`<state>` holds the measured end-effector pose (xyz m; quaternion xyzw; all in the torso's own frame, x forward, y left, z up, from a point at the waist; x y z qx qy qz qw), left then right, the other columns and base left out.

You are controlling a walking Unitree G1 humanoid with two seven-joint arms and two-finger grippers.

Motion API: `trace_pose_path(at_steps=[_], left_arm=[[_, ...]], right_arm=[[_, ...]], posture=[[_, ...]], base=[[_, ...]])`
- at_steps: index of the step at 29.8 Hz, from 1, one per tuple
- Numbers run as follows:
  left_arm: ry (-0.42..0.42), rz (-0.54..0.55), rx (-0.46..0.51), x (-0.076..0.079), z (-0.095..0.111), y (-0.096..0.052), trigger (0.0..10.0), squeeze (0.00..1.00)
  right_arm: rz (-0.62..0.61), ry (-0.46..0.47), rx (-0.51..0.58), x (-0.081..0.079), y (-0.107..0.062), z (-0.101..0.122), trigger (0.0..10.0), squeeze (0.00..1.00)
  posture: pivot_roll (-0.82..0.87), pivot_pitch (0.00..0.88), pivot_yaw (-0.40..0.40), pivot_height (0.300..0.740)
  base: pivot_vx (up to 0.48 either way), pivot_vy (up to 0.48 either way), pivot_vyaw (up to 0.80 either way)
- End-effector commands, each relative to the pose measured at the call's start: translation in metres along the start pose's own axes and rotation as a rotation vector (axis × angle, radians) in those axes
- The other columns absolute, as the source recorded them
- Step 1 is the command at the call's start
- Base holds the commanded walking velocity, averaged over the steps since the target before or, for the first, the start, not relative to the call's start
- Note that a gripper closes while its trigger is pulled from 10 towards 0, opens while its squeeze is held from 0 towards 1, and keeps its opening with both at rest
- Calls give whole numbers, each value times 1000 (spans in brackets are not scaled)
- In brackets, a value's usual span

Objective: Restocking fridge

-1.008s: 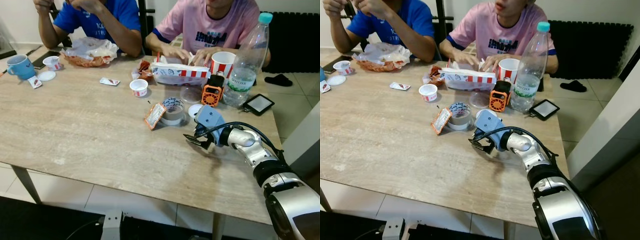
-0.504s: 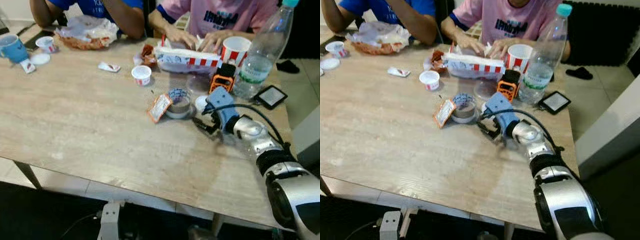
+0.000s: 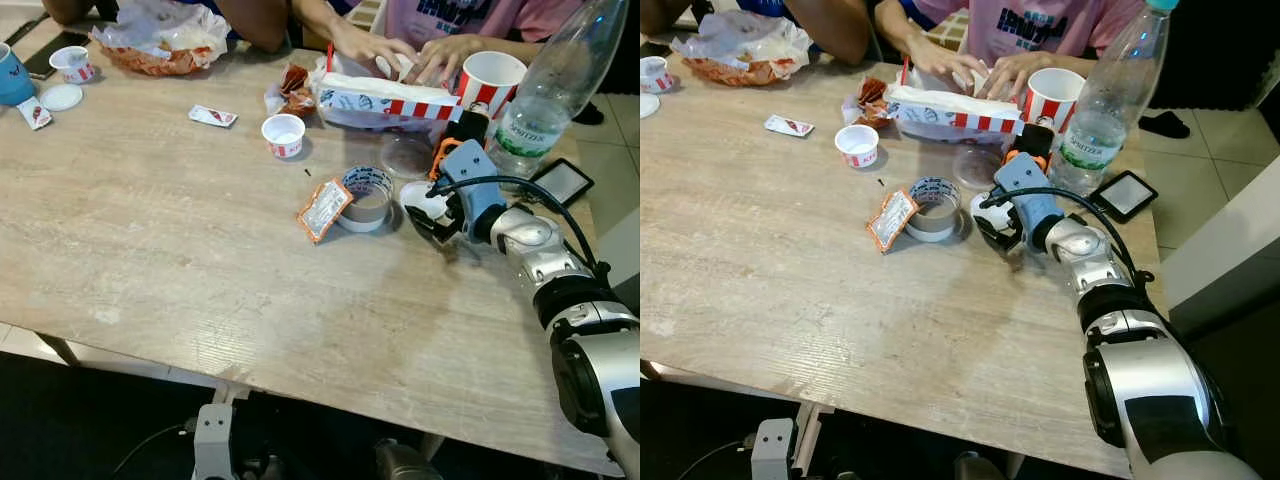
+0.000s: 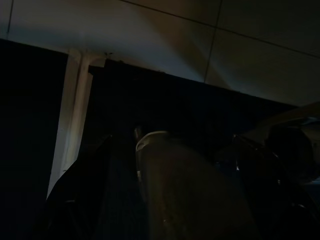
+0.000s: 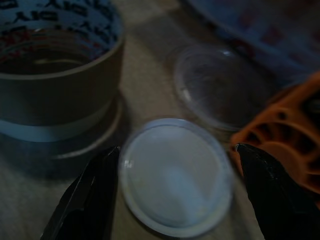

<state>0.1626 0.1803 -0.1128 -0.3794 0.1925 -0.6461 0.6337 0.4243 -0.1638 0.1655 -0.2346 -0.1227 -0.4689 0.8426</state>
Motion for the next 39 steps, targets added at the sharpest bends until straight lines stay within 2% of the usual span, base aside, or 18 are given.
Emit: trace_pose_path(at_steps=[1,6,13,21,24,27,28,29,32,34,39], left_arm=[[-85,55,-328,-9,-97,-42,10000,0],[-77,53,-325,-9,-95,-41,10000,0],[-72,52,-320,-10,-92,-39,10000,0],[-61,50,-309,-9,-86,-35,10000,0],[-22,75,-286,-14,-78,-32,10000,0],[-6,163,-226,-31,-60,-28,10000,0],[-6,163,-226,-31,-60,-28,10000,0],[-4,205,-190,-40,-48,-26,10000,0],[-5,225,-169,-45,-42,-25,10000,0],[1,218,-147,-49,-34,-24,10000,0],[-4,231,-163,-54,-39,-28,10000,0]], right_arm=[[37,53,-23,-9,0,-11,10000,0],[56,92,-24,-11,0,-13,10000,0],[40,86,-81,-10,-1,-20,10000,0],[38,132,-101,-12,0,-23,10000,0],[30,201,-9,-8,1,-11,10000,0],[77,367,224,0,-3,17,10000,0],[77,367,224,0,-3,17,10000,0],[104,415,302,3,-8,24,10000,0],[123,426,326,3,-10,24,10000,0],[151,404,315,0,-17,10,10000,0],[159,411,304,1,-27,-5,10000,0]], posture=[[-25,303,-58,740],[-24,295,-55,740],[-24,283,-51,740],[-19,269,-45,740],[-20,247,-40,740],[-16,220,-35,740],[-16,220,-35,740],[-12,211,-31,740],[-9,207,-31,740],[-4,202,-27,740],[-15,192,-16,740]], base=[[0,0,0],[0,0,0],[0,0,0],[0,0,0],[0,0,0],[0,0,0],[0,0,0],[0,0,0],[0,0,0],[0,0,0],[0,0,0]])
Point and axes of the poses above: a point about 5 cm out from each wrist's last joint towards the gripper, its own y axis pointing out of the wrist towards the gripper, its own z axis along the axis of the wrist's last joint, x = y × z, the point moved 3 cm from there along y, pointing out of the wrist towards the gripper, and after that the axes turned 6 degrees about -y, right-handed, at the moved point
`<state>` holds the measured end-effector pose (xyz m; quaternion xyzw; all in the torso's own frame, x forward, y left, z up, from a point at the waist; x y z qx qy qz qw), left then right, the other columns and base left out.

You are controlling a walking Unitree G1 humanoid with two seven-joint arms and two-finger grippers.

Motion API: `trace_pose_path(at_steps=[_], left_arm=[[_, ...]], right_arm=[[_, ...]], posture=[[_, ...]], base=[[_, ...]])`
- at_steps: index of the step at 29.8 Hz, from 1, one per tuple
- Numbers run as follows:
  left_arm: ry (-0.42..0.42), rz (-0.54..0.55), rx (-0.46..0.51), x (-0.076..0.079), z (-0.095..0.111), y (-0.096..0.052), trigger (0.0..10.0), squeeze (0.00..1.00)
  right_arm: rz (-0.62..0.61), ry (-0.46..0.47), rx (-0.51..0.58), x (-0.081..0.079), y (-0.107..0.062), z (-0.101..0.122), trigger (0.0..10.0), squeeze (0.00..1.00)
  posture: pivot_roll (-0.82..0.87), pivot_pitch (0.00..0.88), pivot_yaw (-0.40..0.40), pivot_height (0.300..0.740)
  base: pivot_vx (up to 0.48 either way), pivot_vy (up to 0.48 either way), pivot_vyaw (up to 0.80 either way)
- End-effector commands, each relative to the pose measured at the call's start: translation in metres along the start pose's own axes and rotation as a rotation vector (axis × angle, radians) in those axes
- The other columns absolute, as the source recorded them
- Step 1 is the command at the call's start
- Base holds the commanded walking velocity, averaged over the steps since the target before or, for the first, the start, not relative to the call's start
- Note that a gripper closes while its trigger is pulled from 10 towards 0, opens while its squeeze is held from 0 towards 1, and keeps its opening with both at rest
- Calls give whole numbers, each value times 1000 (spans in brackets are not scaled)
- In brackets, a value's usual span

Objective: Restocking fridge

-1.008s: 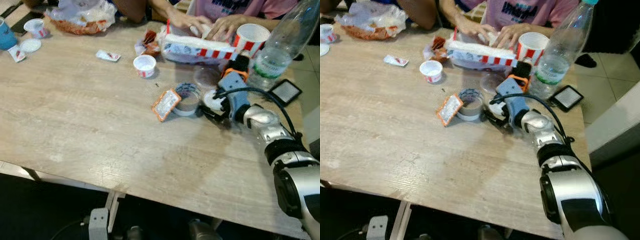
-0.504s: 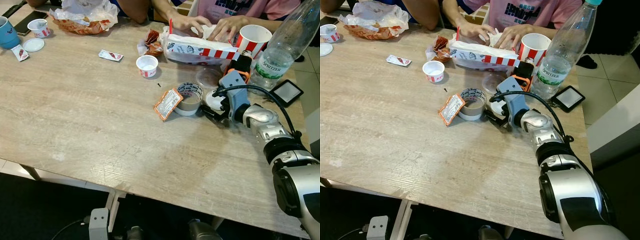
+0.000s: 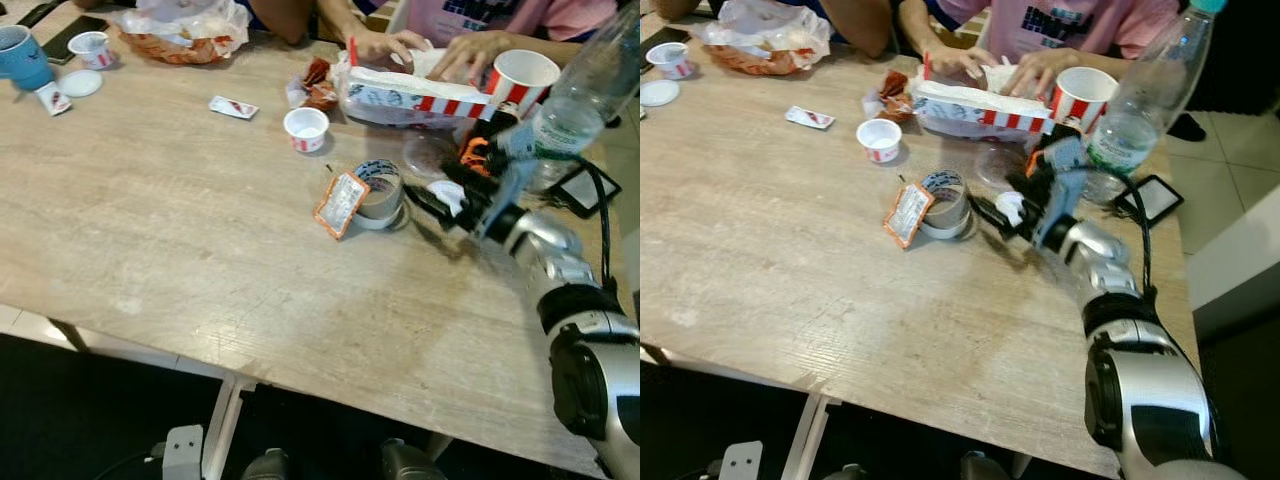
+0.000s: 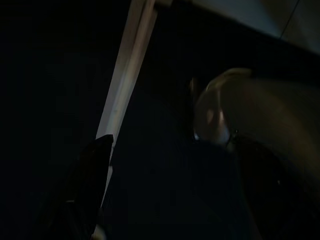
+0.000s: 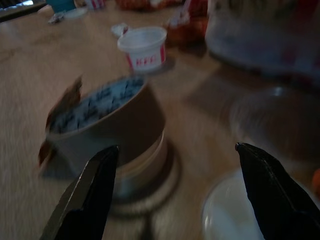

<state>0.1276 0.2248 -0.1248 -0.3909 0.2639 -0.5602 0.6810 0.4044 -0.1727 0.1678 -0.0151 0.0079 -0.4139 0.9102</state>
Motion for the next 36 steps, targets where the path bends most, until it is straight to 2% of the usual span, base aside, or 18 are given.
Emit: trace_pose_path(at_steps=[1,6,14,23,29,36], left_arm=[[14,13,-66,-7,-19,-6,10000,0],[20,2,-94,-3,-25,-6,10000,0],[18,-41,-89,7,-19,-2,10000,0],[39,-33,-76,5,-9,0,10000,0],[29,-44,-70,8,-6,2,10000,0],[52,-55,-83,10,-8,2,10000,0]], right_arm=[[2,-9,9,4,-9,0,10000,0],[-18,-3,16,8,-17,-4,10000,0],[-7,23,80,11,-25,3,10000,0],[14,25,99,5,-22,3,10000,0],[59,6,74,-1,-20,0,10000,0],[89,-72,-13,-11,-14,-11,10000,0]], posture=[[-15,192,-16,740],[-30,181,-15,740],[-32,168,-12,740],[-36,155,-6,740],[-39,146,-4,740],[-46,138,-4,740]], base=[[0,0,0],[0,0,0],[0,0,0],[0,-472,0],[0,0,0],[0,0,0]])
Point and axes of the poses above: a point about 5 cm out from each wrist's last joint towards the gripper, its own y axis pointing out of the wrist towards the gripper, its own z axis along the axis of the wrist's last joint, x = y × z, the point moved 3 cm from there along y, pointing out of the wrist towards the gripper, and after that the axes turned 6 degrees about -y, right-handed, at the moved point
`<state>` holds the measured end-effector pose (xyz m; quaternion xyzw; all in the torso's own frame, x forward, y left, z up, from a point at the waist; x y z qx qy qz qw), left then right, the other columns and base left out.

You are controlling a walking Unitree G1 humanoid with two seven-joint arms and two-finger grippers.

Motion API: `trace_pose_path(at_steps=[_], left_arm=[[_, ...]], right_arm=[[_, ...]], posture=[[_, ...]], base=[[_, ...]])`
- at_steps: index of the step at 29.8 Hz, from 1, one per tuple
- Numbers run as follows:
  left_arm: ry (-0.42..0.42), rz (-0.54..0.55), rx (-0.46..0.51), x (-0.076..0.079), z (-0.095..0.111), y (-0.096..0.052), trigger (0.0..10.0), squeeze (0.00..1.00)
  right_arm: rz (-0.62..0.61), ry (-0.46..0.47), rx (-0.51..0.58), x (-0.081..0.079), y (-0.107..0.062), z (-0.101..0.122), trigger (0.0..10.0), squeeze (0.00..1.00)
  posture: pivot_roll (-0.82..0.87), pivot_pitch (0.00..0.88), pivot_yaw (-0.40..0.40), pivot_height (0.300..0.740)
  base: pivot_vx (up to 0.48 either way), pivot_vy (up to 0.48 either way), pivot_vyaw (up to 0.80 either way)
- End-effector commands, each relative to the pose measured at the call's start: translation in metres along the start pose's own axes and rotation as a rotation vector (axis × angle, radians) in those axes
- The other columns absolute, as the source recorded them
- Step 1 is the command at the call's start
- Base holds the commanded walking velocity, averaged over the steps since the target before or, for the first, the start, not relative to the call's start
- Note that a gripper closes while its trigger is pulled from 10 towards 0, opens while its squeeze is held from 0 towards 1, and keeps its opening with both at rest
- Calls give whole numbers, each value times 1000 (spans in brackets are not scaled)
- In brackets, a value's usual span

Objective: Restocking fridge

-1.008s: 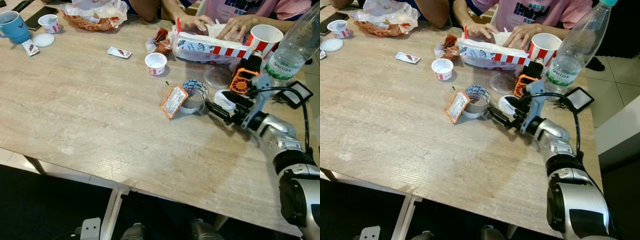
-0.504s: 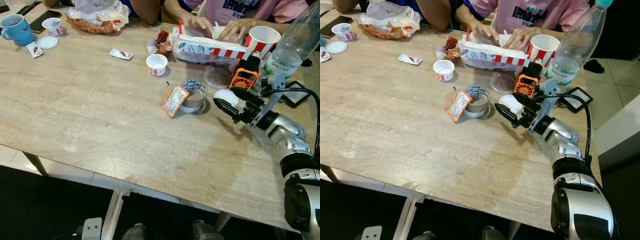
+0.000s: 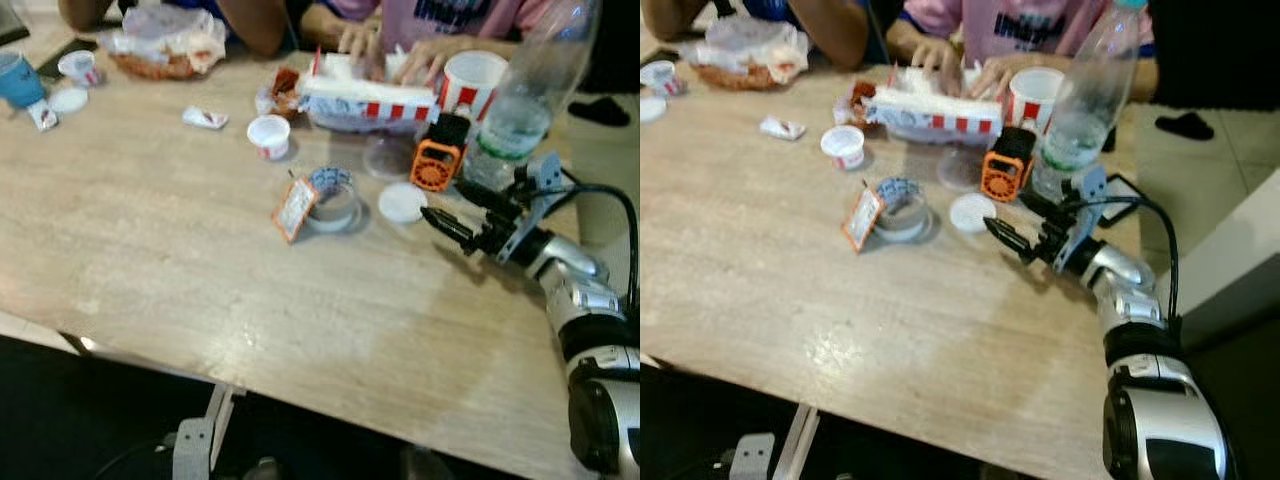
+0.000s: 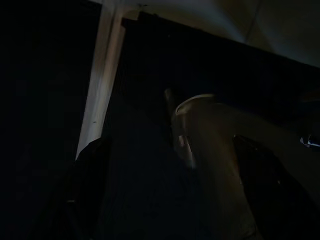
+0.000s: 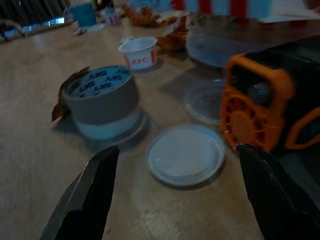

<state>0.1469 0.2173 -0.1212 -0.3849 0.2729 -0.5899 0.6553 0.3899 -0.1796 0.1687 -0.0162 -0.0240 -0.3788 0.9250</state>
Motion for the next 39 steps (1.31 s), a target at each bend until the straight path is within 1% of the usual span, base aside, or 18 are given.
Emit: trace_pose_path(at_steps=[1,4,5,7,8,9,10,14,16,20,27,29,31,32,33,36,38,39], left_arm=[[-4,1,-78,-1,-24,-5,10000,0],[1,0,-81,-1,-26,-6,10000,0],[1,0,-81,-1,-26,-6,10000,0],[5,-2,-84,-1,-27,-7,10000,0],[5,-2,-84,-1,-27,-7,10000,0],[13,-11,-86,0,-30,-8,10000,0],[13,-11,-86,0,-30,-8,10000,0],[31,-25,-82,1,-34,-10,10000,0],[32,-25,-79,0,-34,-10,10000,0],[43,-23,-63,-5,-31,-11,10000,0],[49,-21,-43,-8,-27,-11,10000,0],[42,-13,-1,-9,-16,-9,10000,0],[45,-14,31,-9,-6,-7,10000,0],[45,-14,31,-9,-6,-7,10000,0],[44,-19,49,-8,-2,-6,10000,0],[44,-20,54,-7,-1,-6,10000,0],[43,-22,57,-7,0,-6,10000,0],[42,-24,60,-5,0,-5,10000,0]], right_arm=[[21,-16,-50,-10,5,-14,10000,0],[48,-8,-60,-20,14,-19,10000,0],[48,-8,-60,-20,14,-19,10000,0],[75,-14,-76,-28,21,-23,10000,0],[75,-14,-76,-28,21,-23,10000,0],[32,-18,-77,-28,30,-21,10000,0],[32,-18,-77,-28,30,-21,10000,0],[-77,-15,-45,-17,40,-7,10000,0],[-87,-24,-46,-17,42,-5,10000,0],[-114,-57,-74,-12,47,2,10000,0],[-88,-87,-82,-15,52,7,10000,0],[-59,-118,-88,-18,57,11,10000,0],[-61,-136,-90,-17,59,15,10000,0],[-61,-136,-90,-17,59,15,10000,0],[-77,-148,-103,-16,60,16,10000,0],[-84,-152,-108,-15,61,16,10000,0],[-94,-166,-126,-14,61,15,10000,0],[-106,-190,-175,-13,62,11,10000,0]], posture=[[-48,142,-5,740],[-51,162,-5,740],[-51,162,-5,740],[-52,171,-3,740],[-52,171,-3,740],[-59,205,10,740],[-59,205,10,740],[-46,248,12,740],[-44,252,11,740],[-37,292,11,740],[-38,308,11,740],[-37,319,9,740],[-29,322,5,740],[-29,322,5,740],[-28,321,4,740],[-27,322,3,740],[-27,322,2,740],[-27,322,2,740]], base=[[0,0,0],[0,0,0],[0,0,0],[0,0,0],[0,0,0],[0,0,0],[0,0,0],[0,0,0],[0,0,0],[0,0,0],[0,0,0],[0,0,0],[0,0,0],[0,0,0],[0,0,0],[0,0,0],[0,0,0],[0,0,0]])
Point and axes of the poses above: a point about 5 cm out from each wrist's last joint towards the gripper, its own y axis pointing out of the wrist towards the gripper, its own z axis along the axis of the wrist's last joint, x = y × z, the point moved 3 cm from there along y, pointing out of the wrist towards the gripper, and after that the axes turned 6 degrees about -y, right-handed, at the moved point
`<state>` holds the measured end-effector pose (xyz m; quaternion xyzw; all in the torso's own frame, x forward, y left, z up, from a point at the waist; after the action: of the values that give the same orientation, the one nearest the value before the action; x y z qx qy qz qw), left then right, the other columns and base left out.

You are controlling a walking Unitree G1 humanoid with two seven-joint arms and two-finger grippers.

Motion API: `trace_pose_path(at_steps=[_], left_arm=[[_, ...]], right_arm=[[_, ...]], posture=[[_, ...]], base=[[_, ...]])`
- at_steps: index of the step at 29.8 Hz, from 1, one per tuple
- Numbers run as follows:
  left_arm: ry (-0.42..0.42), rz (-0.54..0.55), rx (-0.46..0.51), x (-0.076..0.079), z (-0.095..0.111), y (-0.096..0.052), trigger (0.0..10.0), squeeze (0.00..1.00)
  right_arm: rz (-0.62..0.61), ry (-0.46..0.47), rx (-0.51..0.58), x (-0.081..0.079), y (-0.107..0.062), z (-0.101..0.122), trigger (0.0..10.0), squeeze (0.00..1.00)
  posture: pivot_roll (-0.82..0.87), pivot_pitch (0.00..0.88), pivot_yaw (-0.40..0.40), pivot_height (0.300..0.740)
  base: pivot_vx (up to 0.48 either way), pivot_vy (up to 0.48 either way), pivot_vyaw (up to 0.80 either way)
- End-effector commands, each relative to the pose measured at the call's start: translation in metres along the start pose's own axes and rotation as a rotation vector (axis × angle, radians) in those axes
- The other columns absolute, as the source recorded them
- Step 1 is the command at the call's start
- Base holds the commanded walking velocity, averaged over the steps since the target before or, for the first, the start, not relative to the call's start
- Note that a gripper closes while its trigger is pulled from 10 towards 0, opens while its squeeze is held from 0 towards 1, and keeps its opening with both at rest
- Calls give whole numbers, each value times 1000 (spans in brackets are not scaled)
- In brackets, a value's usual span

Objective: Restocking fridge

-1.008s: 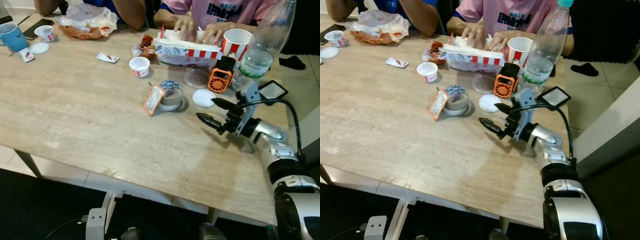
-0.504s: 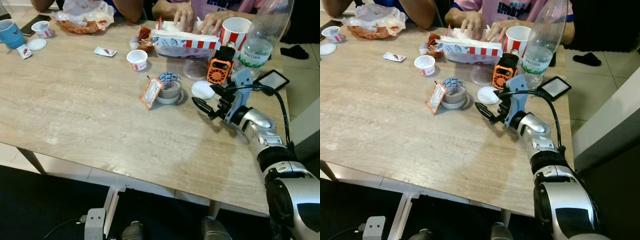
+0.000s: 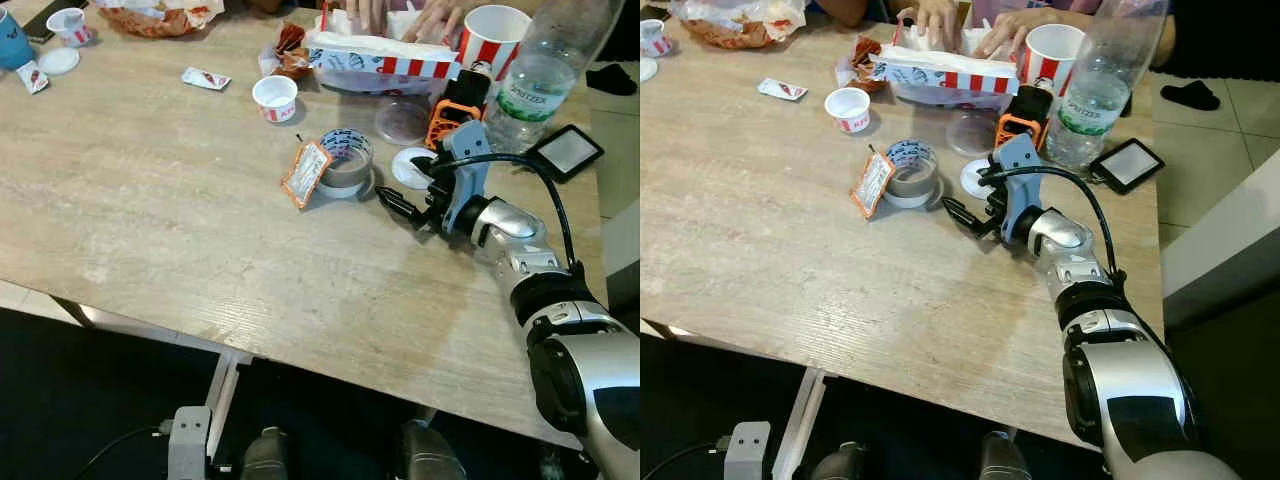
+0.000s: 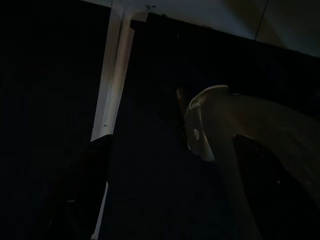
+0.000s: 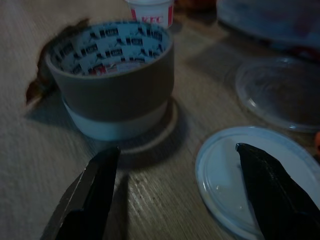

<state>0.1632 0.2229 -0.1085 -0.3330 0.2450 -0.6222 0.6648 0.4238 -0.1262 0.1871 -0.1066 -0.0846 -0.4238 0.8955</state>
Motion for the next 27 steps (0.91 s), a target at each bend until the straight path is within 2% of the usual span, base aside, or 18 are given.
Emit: trace_pose_path(at_steps=[1,4,9,11,12,14,22,27], left_arm=[[-4,-2,-65,-2,-21,-7,10000,0],[-5,-2,-65,-1,-22,-7,10000,0],[-20,3,-59,-1,-23,-8,10000,0],[-24,2,-55,0,-23,-8,10000,0],[-24,2,-55,0,-23,-8,10000,0],[-24,1,-56,1,-24,-8,10000,0],[-24,3,-59,1,-24,-8,10000,0],[-20,-2,-63,3,-23,-6,10000,0]], right_arm=[[2,-27,-71,-3,1,-10,10000,0],[5,-36,-83,-4,2,-11,10000,0],[-11,-51,-167,-4,1,-22,10000,0],[-15,-62,-214,-4,1,-26,2549,0],[-15,-62,-214,-4,1,-26,2549,0],[-15,-66,-241,-4,2,-27,0,0],[-5,-77,-286,0,0,-27,0,0],[-36,-84,-296,8,-2,-23,0,0]], posture=[[-30,329,-5,740],[-30,329,-5,740],[-25,332,-11,740],[-24,335,-12,740],[-24,335,-12,740],[-26,332,-13,740],[-33,321,-15,740],[-36,301,-16,740]], base=[[0,0,0],[0,0,0],[0,0,0],[0,0,0],[0,0,0],[0,0,0],[0,0,0],[0,0,0]])
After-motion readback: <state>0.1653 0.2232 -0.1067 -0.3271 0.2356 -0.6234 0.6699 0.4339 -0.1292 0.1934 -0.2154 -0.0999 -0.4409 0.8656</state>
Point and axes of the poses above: a point about 5 cm out from each wrist's last joint towards the gripper, its own y axis pointing out of the wrist towards the gripper, its own z axis along the axis of the wrist's last joint, x = y × z, the point moved 3 cm from there along y, pointing out of the wrist towards the gripper, and after that the axes turned 6 degrees about -y, right-handed, at the moved point
